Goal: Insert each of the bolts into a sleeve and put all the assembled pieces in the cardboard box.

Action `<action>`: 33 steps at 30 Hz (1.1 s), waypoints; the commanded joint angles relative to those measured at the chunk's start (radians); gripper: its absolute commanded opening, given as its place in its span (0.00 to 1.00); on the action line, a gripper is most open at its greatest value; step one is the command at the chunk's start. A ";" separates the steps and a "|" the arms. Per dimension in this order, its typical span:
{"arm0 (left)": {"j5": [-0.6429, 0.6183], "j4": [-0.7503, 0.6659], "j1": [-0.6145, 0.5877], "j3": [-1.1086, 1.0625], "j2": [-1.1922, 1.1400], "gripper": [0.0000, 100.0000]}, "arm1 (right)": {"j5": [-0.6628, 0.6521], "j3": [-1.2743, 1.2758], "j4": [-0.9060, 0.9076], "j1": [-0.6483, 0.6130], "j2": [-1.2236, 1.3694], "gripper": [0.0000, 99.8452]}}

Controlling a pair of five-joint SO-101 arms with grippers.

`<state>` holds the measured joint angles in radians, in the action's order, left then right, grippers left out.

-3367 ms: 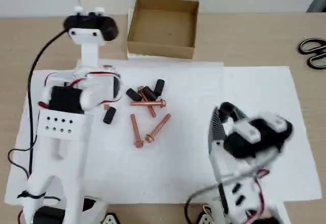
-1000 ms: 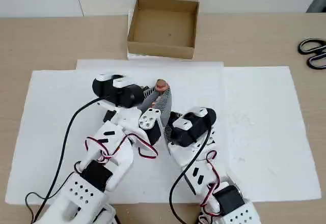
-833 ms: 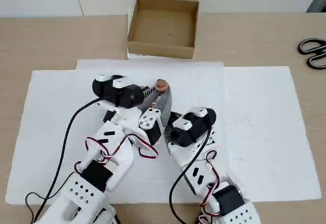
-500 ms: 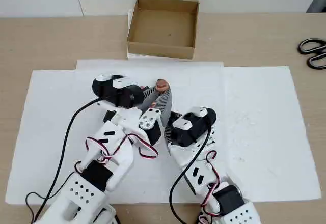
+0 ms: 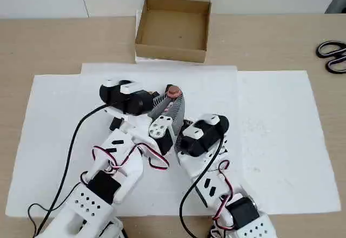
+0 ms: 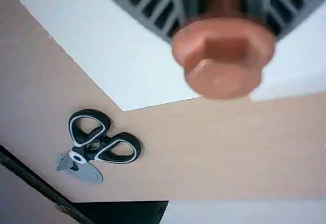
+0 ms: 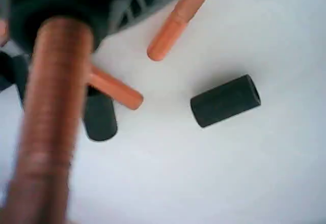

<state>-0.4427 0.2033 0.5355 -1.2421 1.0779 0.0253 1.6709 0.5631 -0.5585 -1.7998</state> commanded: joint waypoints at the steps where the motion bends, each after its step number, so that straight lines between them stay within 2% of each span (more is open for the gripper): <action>1: -0.008 -0.020 0.006 0.024 0.025 0.01 | 0.009 -0.012 -0.007 -0.005 -0.016 0.00; 21: 0.005 -0.012 0.000 -0.021 0.017 0.01 | 0.009 -0.014 -0.007 -0.005 -0.016 0.00; 25: 0.054 -0.043 0.000 -0.051 0.017 0.01 | 0.009 -0.014 -0.007 -0.005 -0.016 0.00; 33: 0.055 -0.064 0.000 -0.067 0.017 0.01 | 0.009 -0.014 -0.007 -0.005 -0.016 0.00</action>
<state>-0.3997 0.1619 0.5386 -1.3126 1.0810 0.0253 1.6709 0.5631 -0.5616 -1.7998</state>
